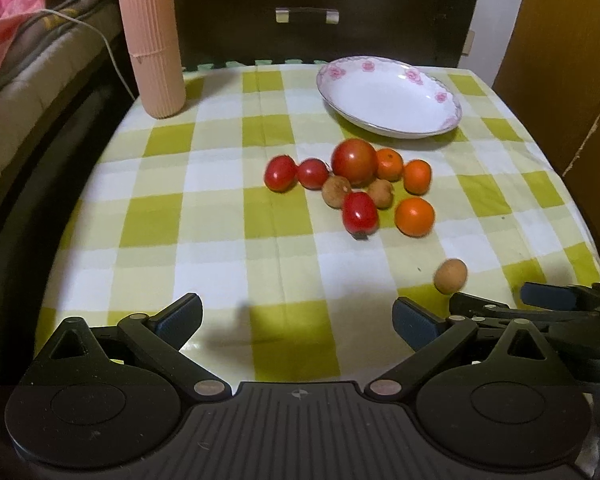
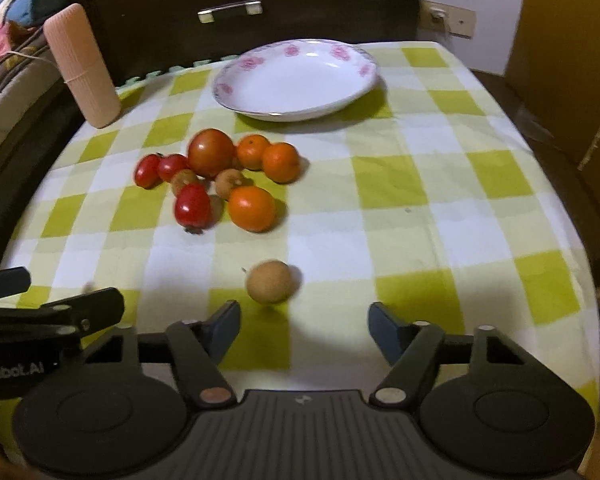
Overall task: Organize fruits
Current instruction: 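Grasp the brown round fruit with the right tool while the left tool approaches a red tomato, then grasp the red cherry tomato with the left tool while the right tool holds the brown fruit, then carry both fruits over the white bowl and open both tools to drop them, then grasp a small orange with the right tool while the left tool returns to the fruits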
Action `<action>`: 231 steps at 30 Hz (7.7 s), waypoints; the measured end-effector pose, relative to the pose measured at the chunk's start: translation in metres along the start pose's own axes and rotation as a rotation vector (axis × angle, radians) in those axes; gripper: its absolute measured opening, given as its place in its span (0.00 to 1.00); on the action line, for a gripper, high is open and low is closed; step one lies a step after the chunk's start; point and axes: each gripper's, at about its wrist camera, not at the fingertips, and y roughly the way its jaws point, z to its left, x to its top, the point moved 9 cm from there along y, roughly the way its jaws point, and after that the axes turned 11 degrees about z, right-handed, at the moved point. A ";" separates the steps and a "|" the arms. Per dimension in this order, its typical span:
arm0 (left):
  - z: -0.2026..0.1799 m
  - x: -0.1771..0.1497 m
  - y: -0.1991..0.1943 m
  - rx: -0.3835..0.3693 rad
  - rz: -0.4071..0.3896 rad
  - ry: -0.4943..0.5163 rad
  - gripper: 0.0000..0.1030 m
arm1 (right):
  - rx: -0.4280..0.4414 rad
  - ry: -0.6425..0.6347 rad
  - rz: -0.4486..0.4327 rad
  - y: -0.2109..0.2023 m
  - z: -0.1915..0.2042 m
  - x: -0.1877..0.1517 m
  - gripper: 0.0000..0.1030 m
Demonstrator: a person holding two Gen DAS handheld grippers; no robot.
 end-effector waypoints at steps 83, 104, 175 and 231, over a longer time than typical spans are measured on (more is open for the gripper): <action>-0.041 0.049 0.070 -0.089 0.065 0.078 0.38 | 0.099 -0.080 0.061 0.019 -0.013 0.017 0.28; -0.048 0.047 0.039 -0.190 0.065 0.076 0.36 | 0.142 -0.061 -0.033 -0.004 -0.015 0.034 0.28; -0.057 0.180 0.091 -0.177 -0.013 0.075 0.50 | 0.103 -0.031 -0.157 0.056 -0.046 0.192 0.30; -0.017 0.096 0.029 -0.190 0.034 0.116 0.67 | 0.161 -0.262 -0.012 0.032 0.020 0.074 0.39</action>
